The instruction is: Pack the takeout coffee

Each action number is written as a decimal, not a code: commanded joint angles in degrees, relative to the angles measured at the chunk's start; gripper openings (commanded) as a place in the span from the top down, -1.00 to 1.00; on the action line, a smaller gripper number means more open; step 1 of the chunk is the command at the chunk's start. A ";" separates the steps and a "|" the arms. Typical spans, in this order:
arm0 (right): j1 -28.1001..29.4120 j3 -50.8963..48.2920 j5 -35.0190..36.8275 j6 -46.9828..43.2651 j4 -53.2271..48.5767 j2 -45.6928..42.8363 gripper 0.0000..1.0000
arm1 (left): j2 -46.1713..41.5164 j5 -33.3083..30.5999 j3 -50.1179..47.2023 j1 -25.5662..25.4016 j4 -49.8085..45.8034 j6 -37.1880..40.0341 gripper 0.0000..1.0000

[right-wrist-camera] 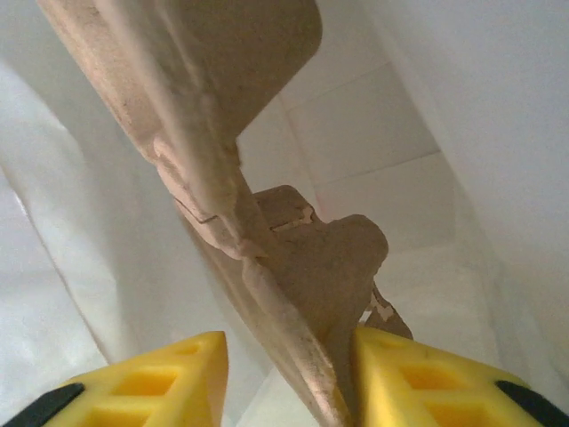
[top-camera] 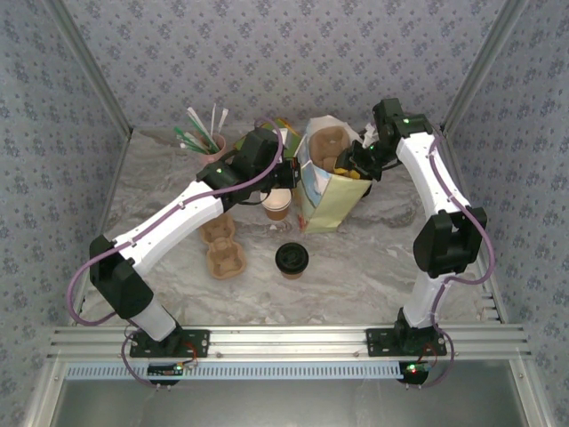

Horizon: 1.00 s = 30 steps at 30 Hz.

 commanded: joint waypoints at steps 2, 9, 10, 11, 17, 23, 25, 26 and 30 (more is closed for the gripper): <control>0.68 1.78 5.19 0.85 -3.22 -1.42 0.11 | -1.10 0.41 1.10 -0.63 -0.17 -0.07 1.00; 2.04 3.18 11.77 0.95 -5.11 -1.34 0.07 | -0.82 0.48 1.33 -0.80 -0.17 -0.03 1.00; 2.17 3.34 12.28 1.04 -5.16 -1.30 0.09 | -0.89 0.46 1.32 -0.88 -0.16 0.02 1.00; 2.30 3.53 12.84 1.13 -5.32 -1.26 0.14 | -0.89 0.45 1.32 -0.93 -0.20 0.02 1.00; 3.76 6.38 16.18 -0.06 -7.51 -0.05 0.16 | -0.97 0.32 1.35 -1.08 -0.38 0.33 1.00; 4.50 7.39 16.63 -0.10 -7.75 0.13 0.16 | -0.78 0.63 1.43 -1.19 -0.46 0.38 1.00; 4.74 7.58 16.65 -0.27 -7.98 0.32 0.16 | -0.89 0.54 1.23 -1.22 -0.53 0.38 1.00; 4.85 7.67 16.69 -0.32 -8.12 0.45 0.16 | -0.91 0.51 1.09 -1.21 -0.49 0.38 1.00; 5.41 7.80 17.47 -0.50 -8.23 0.34 0.15 | -0.87 0.68 0.94 -1.22 -0.45 0.38 1.00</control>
